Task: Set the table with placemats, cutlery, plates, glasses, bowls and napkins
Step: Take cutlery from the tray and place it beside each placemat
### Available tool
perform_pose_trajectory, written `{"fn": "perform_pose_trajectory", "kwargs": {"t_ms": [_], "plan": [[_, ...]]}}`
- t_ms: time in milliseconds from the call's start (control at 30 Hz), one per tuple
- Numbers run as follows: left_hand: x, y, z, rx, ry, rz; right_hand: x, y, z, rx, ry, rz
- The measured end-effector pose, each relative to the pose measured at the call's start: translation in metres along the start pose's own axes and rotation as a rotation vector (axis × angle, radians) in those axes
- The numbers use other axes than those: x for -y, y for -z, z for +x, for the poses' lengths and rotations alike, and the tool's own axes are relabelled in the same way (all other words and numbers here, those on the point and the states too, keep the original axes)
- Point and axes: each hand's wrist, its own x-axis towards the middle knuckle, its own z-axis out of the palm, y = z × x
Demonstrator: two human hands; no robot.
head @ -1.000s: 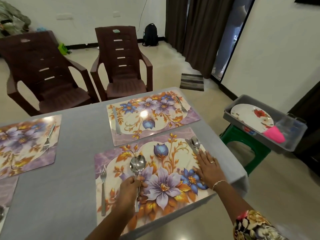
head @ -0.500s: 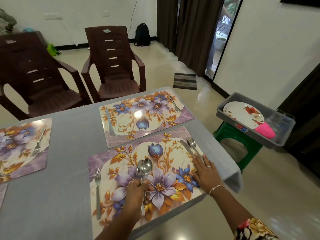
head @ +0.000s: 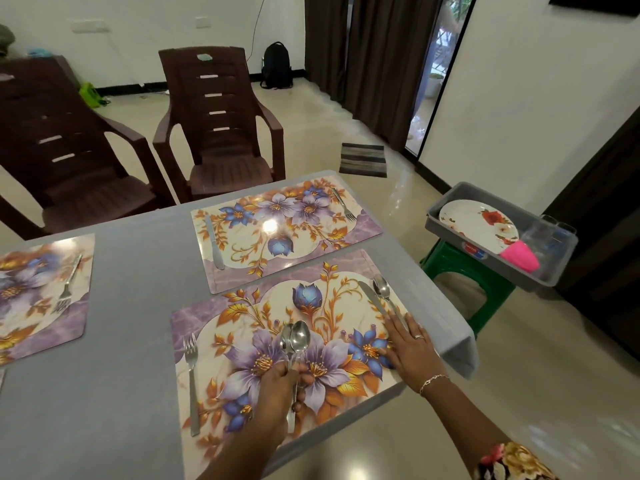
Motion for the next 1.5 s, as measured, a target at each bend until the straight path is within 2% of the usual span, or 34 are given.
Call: {"fn": "perform_pose_trajectory", "kwargs": {"t_ms": [400, 700, 800, 900, 1000, 1133, 1200, 1333, 1500], "plan": [[-0.003, 0.043, -0.013, -0.046, -0.015, -0.173, 0.013, 0.008, -0.006, 0.003, -0.038, -0.152], [-0.002, 0.054, -0.028, -0.097, -0.023, -0.142, 0.012, 0.006, -0.004, 0.032, -0.07, -0.147], [-0.003, 0.058, -0.035, -0.092, -0.022, -0.135, 0.014, 0.008, -0.006, -0.084, -0.062, -0.147], [-0.004, 0.069, -0.038, -0.115, -0.024, -0.152, 0.023, 0.004, -0.008, -0.204, 0.039, -0.026], [-0.005, 0.085, -0.045, -0.132, -0.049, -0.214, 0.071, 0.016, -0.015, -0.374, 0.227, 0.149], [-0.005, 0.124, -0.067, -0.132, -0.052, -0.292, 0.165, 0.014, -0.032, -0.43, 0.47, 0.372], [-0.002, 0.155, -0.078, -0.135, -0.063, -0.324, 0.223, 0.004, -0.047, -0.433, 0.532, 0.546], [0.01, 0.233, -0.11, -0.179, -0.11, -0.412, 0.34, -0.017, -0.092, -0.23, 0.456, 0.907], [0.036, 0.352, -0.161, -0.287, -0.182, -0.58, 0.478, -0.042, -0.153, 0.175, 0.463, 1.084]]}}
